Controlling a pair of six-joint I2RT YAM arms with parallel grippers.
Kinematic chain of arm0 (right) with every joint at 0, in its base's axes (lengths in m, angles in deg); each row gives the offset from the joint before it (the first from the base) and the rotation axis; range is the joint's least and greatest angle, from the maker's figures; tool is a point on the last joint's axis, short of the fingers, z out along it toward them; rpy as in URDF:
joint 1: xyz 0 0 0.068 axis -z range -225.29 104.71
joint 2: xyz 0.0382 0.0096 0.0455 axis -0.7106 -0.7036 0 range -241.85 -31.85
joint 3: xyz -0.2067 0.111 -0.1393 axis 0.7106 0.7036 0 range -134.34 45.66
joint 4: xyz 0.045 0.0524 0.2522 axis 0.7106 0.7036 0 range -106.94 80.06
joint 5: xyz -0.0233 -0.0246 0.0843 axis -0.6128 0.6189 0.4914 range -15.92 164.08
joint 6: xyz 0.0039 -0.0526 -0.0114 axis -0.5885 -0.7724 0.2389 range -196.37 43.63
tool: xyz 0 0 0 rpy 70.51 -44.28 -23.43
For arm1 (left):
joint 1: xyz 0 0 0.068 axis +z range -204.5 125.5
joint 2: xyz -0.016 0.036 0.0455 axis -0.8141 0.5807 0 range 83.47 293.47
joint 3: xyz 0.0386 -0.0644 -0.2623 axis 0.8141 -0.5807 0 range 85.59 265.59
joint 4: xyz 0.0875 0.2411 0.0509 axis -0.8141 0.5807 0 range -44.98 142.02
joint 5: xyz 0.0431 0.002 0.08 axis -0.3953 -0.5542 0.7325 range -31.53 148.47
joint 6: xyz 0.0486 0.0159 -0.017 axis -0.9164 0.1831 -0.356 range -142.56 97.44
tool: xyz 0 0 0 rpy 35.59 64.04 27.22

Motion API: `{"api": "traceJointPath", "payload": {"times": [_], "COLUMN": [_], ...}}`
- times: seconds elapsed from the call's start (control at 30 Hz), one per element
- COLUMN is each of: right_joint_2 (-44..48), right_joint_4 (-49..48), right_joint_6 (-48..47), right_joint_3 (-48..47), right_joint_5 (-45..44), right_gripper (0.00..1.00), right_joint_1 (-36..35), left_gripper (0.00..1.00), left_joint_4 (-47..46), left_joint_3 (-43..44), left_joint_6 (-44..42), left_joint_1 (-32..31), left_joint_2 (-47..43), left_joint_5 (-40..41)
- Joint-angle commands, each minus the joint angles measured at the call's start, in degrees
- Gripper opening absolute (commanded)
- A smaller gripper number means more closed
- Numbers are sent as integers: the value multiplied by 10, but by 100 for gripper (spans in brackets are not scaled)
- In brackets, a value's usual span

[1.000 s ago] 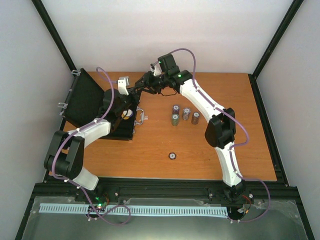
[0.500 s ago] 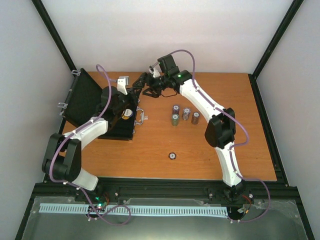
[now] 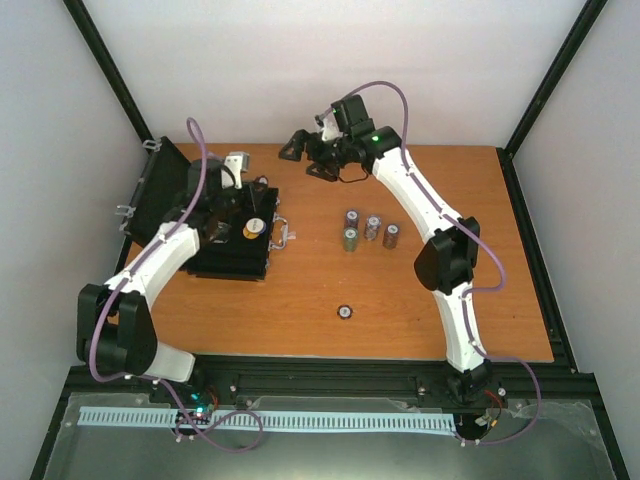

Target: Pack up texas hold em set

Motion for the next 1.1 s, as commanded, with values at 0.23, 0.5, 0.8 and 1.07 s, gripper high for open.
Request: {"api": "traceJointPath", "payload": {"times": [0.23, 0.5, 0.8, 1.07], "right_joint_2": [112, 153, 171, 171], "right_joint_4": [105, 87, 69, 67], "right_joint_6": [-195, -207, -208, -209], "right_joint_3": [180, 256, 310, 327], "right_joint_5": [-178, -181, -165, -161], "right_gripper": [100, 100, 100, 100], "right_joint_1": [8, 12, 25, 27], "left_gripper": [1, 1, 1, 1], "left_joint_4": [422, 482, 473, 475], "left_joint_3": [235, 316, 344, 363], "left_joint_6": [-109, -109, -110, -114], "left_joint_1": [46, 46, 46, 46], "left_joint_2": [143, 266, 308, 335], "left_joint_5": [85, 125, 180, 208]}}
